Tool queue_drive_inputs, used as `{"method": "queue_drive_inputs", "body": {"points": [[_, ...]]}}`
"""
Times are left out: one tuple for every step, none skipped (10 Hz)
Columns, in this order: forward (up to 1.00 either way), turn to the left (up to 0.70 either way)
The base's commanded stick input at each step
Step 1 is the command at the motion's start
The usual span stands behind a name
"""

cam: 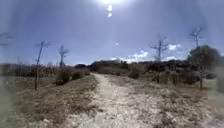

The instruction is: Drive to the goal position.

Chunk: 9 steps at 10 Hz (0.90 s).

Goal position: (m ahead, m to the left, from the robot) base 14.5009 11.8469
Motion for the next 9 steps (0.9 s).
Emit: {"method": "queue_drive_inputs", "body": {"points": [[0.7, 0.0], [0.7, 0.0], [0.7, 0.0], [0.7, 0.0], [0.7, 0.0], [0.7, 0.0], [0.7, 0.0], [0.7, 0.0], [0.7, 0.0]]}}
